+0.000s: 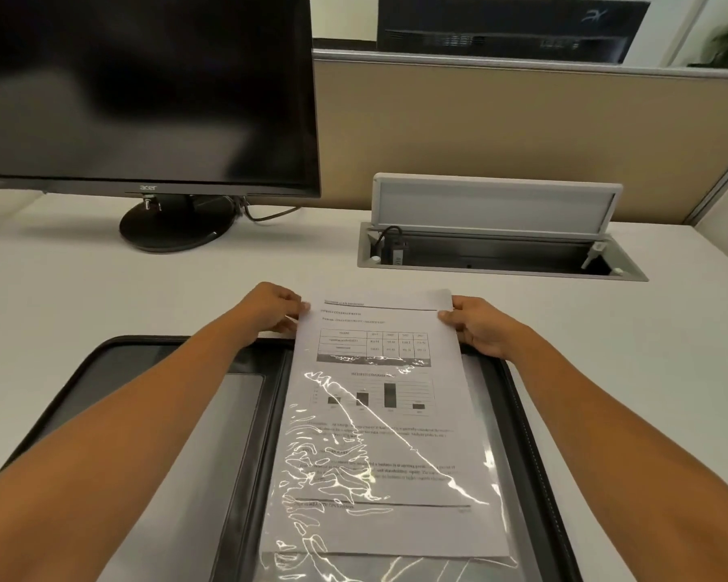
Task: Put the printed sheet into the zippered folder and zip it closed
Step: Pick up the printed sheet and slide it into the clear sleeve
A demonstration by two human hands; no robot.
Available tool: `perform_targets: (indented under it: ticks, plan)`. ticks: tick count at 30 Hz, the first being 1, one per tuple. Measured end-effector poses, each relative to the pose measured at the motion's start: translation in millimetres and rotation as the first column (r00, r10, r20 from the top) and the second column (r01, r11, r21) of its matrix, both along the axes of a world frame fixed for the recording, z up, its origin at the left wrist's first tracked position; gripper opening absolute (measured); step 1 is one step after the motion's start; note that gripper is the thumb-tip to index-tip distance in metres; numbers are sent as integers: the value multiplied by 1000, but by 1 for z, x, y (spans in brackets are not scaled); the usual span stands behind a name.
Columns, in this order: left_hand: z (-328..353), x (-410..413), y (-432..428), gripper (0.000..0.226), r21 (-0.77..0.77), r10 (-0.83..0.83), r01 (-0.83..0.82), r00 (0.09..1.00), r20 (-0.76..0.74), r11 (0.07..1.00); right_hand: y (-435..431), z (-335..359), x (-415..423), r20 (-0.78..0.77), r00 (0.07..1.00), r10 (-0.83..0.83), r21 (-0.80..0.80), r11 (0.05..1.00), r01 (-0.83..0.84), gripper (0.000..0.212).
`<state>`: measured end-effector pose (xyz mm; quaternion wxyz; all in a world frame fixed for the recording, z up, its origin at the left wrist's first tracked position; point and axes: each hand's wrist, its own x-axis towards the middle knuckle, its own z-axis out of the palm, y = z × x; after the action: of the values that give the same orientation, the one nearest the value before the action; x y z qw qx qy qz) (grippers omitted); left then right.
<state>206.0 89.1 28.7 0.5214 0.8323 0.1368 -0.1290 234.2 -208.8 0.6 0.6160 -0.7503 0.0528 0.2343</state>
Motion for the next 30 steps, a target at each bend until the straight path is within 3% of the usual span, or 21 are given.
perform_targets:
  ticks: [5,9,13,18,23,28,30]
  plan:
    - [-14,5,-15,29,-217,225,-215,974,19,952,10,2,0,24,981,-194,0,981,194,31]
    - [-17,10,-28,34,-235,269,-260,963,9,937,25,-1,4,65,944,-322,-85,941,327,44]
    - [-16,12,-33,25,-201,300,-292,954,13,935,37,-2,4,141,951,-276,-221,927,302,49]
    - [-19,11,-33,10,-245,339,-316,939,54,916,36,-2,2,214,943,-253,-218,929,299,37]
    - [-21,10,-34,17,-228,305,-281,949,78,932,37,-2,0,315,928,-199,-254,924,284,28]
    - [-21,7,-32,2,-140,262,-247,959,109,959,34,-2,-3,314,932,-182,-280,920,274,28]
    - [-20,7,-30,11,-67,228,-221,964,135,973,33,-2,-5,316,937,-151,-286,926,245,25]
